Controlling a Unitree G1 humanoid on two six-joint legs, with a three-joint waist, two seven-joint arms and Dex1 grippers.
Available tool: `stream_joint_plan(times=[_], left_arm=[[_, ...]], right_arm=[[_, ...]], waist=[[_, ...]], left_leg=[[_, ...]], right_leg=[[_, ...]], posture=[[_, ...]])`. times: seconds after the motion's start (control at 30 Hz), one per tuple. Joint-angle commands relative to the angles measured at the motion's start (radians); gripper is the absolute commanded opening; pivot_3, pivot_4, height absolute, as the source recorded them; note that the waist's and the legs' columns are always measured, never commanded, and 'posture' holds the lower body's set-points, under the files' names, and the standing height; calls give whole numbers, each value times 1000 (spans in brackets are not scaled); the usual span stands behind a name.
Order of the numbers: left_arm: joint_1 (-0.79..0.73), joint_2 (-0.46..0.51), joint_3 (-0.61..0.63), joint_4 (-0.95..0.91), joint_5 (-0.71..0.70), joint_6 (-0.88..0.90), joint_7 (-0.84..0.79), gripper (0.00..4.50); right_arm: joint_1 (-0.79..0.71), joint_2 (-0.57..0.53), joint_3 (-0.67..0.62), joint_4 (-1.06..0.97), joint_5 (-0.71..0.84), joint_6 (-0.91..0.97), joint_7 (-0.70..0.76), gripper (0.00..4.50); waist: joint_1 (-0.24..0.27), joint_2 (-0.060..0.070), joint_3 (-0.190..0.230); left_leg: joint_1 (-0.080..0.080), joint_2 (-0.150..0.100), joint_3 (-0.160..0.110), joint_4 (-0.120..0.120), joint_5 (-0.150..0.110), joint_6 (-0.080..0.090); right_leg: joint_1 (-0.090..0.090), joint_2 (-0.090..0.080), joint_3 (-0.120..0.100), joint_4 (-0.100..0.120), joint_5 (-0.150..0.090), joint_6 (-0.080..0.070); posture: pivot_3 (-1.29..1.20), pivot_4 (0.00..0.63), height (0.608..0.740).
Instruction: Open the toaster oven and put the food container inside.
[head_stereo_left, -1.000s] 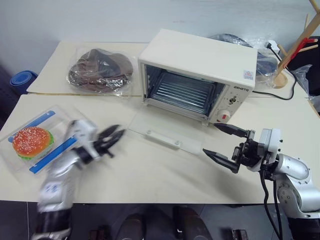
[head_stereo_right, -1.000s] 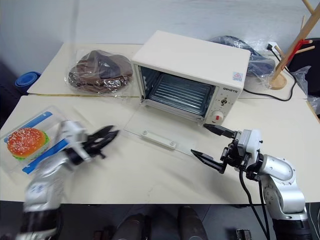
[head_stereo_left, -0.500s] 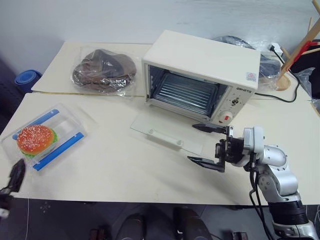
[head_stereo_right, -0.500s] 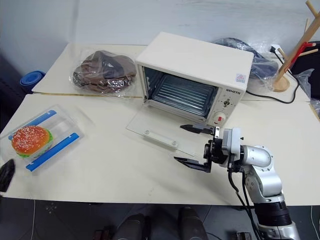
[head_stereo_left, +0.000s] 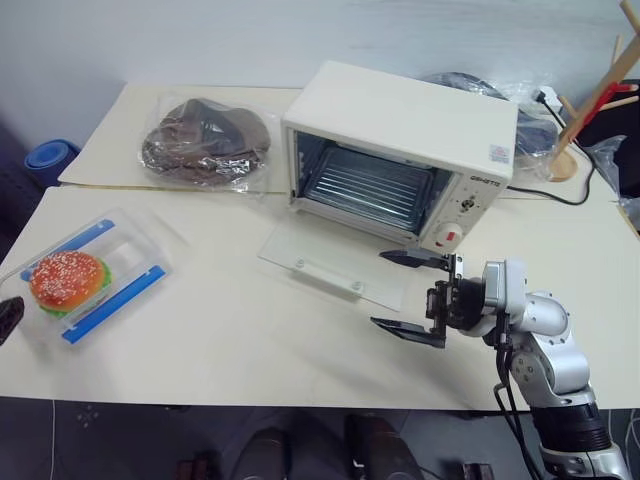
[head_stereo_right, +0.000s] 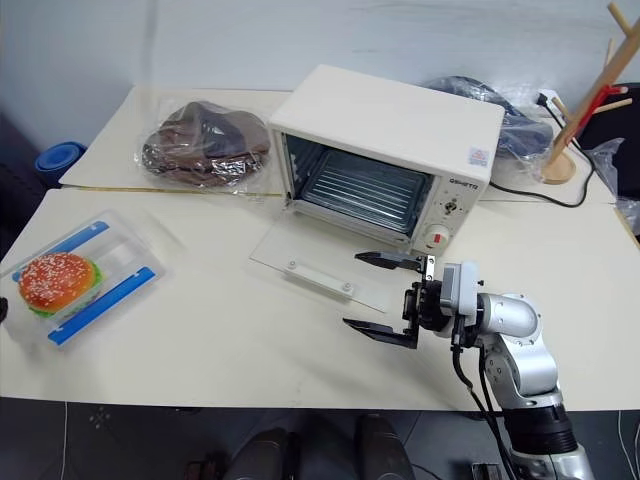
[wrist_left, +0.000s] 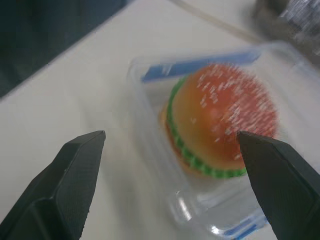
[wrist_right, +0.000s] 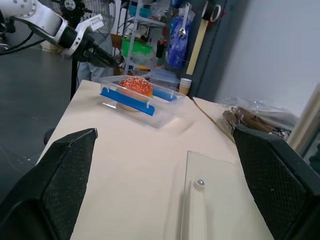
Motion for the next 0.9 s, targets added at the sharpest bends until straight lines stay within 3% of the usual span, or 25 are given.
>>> stream_joint_plan(times=[0.03,0.43,0.77,0.9], left_arm=[[-21,37,22,30,-20,93,55,3893],[-185,115,-93,153,84,198,3,279],[-402,241,-162,37,76,310,-84,220],[-621,272,-372,-6,64,367,-110,220]], right_arm=[[5,5,-13,-18,2,-26,-9,4500],[-1,16,-12,24,-32,-65,-44,4500],[72,-23,-79,17,-71,-80,-126,4500],[156,-53,-131,22,-88,-103,-138,4500]], waist=[[-2,0,0],[2,0,0],[17,-4,-2],[29,-1,0]], left_leg=[[-1,0,0,0,0,-1],[-1,0,1,0,1,-3],[-3,0,-3,1,3,-4],[-3,-1,-1,0,4,-8]], right_leg=[[-1,0,0,1,0,0],[-2,0,0,3,0,-1],[-2,-1,-3,3,0,-1],[-2,-1,-1,2,0,-1]], posture=[[0,150,740],[0,150,740],[0,150,740],[0,150,740]])
